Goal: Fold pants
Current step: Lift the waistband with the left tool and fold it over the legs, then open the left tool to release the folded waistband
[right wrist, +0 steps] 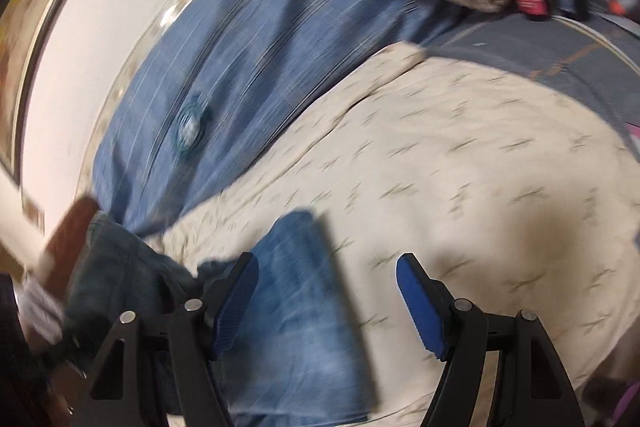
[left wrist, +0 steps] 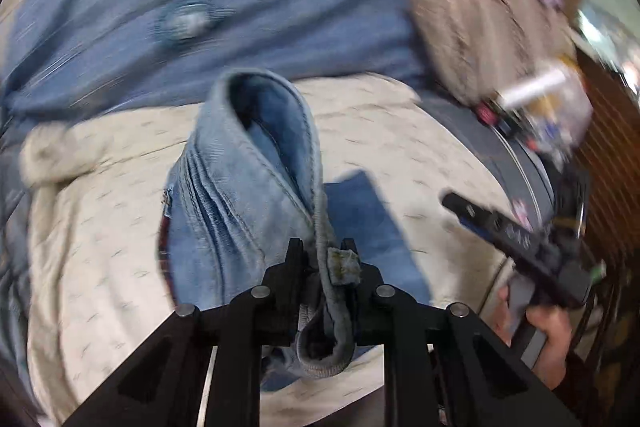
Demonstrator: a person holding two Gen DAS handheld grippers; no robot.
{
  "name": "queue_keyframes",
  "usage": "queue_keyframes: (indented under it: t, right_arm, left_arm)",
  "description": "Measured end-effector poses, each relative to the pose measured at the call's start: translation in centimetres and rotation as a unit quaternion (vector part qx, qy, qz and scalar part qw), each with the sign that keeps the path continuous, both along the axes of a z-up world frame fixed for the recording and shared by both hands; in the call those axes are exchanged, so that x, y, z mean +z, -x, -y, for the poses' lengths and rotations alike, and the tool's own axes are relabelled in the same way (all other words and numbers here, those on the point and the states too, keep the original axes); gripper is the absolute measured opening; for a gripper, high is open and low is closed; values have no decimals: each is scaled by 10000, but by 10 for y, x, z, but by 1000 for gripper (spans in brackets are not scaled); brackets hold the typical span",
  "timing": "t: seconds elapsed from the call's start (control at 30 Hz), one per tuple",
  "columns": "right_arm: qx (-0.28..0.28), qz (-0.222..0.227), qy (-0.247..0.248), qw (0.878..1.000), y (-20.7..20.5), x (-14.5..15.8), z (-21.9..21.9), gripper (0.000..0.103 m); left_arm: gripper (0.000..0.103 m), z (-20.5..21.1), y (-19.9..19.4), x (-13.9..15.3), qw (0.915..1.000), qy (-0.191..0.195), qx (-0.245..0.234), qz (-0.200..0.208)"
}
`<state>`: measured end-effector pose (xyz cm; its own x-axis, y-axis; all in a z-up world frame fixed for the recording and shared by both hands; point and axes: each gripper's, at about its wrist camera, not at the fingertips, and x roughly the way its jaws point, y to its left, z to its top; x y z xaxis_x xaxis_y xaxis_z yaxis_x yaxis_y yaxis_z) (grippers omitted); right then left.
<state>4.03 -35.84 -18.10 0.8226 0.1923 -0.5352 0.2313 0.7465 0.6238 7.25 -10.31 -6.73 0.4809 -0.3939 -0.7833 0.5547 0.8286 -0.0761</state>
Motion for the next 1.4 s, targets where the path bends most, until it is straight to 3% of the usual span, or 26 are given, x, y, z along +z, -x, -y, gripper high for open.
queue_keyframes:
  t: [0.07,0.13,0.2,0.27,0.4,0.57,0.63,0.73,0.83,0.93,1.07,1.2,1.3,1.4]
  right_arm:
    - [-276,11,-145,9995,7,-1,16,75]
    - [-503,-17,-280,9983,11,-3,29,75]
    - [-666,-69,-418,9969,13,-6,38,75]
    - [-717,-112,-482,9962,11,-8,42,75]
    - [-493,-74,-374,9981,5,-5,30,75]
    - [529,451,98,9975,-9,18,-23,75]
    - [1006,739,152,9921,-13,25,-47,75]
    - [1577,967,314,9822,-19,31,-84,75]
    - [1860,923,250,9779,-34,28,-106,75]
    - [2073,808,40,9749,-56,22,-118,75]
    - [1882,293,-17,9817,-85,-1,-119,75]
    - [1482,-238,-255,9883,-105,-30,-103,74]
    - [1451,-219,-374,9885,-108,-35,-98,74]
    - [1528,-199,-179,9879,-104,-32,-100,74]
  left_arm:
    - [19,27,-3,-16,9995,-95,-241,-153]
    - [19,50,-6,-34,9945,130,-673,-792]
    - [19,58,-4,-38,9910,197,-821,-1037]
    - [22,53,4,-25,9931,212,-923,-686]
    - [53,4,2,8,9977,408,-540,25]
    - [54,-60,-11,-4,9995,-34,280,158]
    - [54,-82,-13,-21,9974,-352,605,141]
    - [54,-96,-10,-45,9957,-536,761,8]
    - [54,-94,-6,-64,9962,-568,616,-227]
    - [54,-83,2,-75,9961,-739,468,-105]
    - [56,-83,-6,-84,9964,-631,429,-365]
    - [73,-86,-17,-97,9957,-541,528,-544]
    - [80,-84,-18,-102,9956,-450,570,-594]
    - [89,-86,-21,-106,9949,-399,671,-634]
